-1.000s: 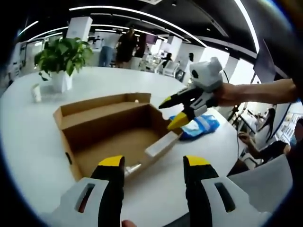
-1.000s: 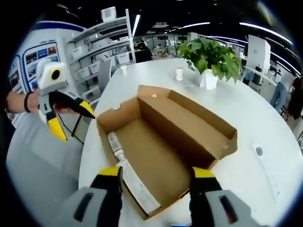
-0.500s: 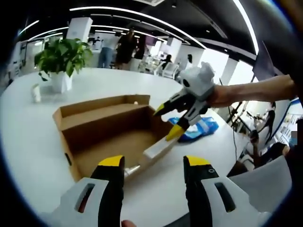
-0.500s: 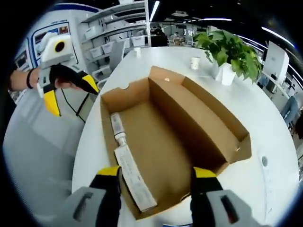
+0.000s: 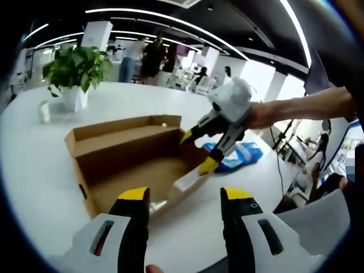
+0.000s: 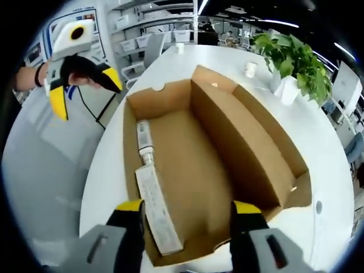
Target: Operate the shoe box by opening the lid, removing the specified soft item, and placing it in the target area until the item is outside and the box remains undamaged.
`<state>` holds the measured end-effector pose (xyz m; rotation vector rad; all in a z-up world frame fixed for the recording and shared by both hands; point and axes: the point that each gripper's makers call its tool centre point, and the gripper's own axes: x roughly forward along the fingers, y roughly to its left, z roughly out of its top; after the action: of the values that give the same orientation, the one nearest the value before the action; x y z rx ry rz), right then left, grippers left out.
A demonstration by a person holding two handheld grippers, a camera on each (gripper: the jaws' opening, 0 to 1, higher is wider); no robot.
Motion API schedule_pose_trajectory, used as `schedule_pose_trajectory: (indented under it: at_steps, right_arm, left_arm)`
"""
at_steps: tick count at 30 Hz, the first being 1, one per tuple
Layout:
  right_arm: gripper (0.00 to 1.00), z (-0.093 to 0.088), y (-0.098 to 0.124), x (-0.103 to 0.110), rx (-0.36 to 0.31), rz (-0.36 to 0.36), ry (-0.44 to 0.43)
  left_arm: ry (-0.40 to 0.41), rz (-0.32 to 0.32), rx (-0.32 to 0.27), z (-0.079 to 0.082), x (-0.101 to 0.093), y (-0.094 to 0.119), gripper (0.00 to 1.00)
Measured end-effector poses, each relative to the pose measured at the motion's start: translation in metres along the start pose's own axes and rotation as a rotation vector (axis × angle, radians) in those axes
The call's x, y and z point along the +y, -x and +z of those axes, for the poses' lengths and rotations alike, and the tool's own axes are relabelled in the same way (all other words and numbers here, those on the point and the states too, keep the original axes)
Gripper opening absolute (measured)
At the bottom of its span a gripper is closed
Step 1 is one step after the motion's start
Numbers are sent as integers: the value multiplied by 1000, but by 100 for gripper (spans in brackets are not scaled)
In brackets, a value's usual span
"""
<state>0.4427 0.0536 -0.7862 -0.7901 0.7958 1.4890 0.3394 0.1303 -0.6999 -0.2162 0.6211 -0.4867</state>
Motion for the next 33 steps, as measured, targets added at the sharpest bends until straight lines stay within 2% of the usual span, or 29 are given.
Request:
schedule_pose_trajectory:
  at_steps: [8, 14, 22, 26, 33]
  right_arm:
    - [58, 2, -9, 6, 60, 62, 78]
    - [59, 5, -10, -1, 80, 60, 133]
    - [58, 3, -9, -6, 92, 42, 149]
    - [59, 2, -11, 1, 97, 81, 152]
    - [60, 4, -13, -2, 110, 67, 175]
  left_arm:
    - [-4, -5, 4, -1, -1, -2, 51]
    - [-4, -4, 3, -1, -1, -1, 51]
    - [0, 1, 2, 0, 0, 0, 51]
    - [-2, -2, 1, 0, -1, -1, 51]
    - [-4, -2, 4, -1, 0, -1, 51]
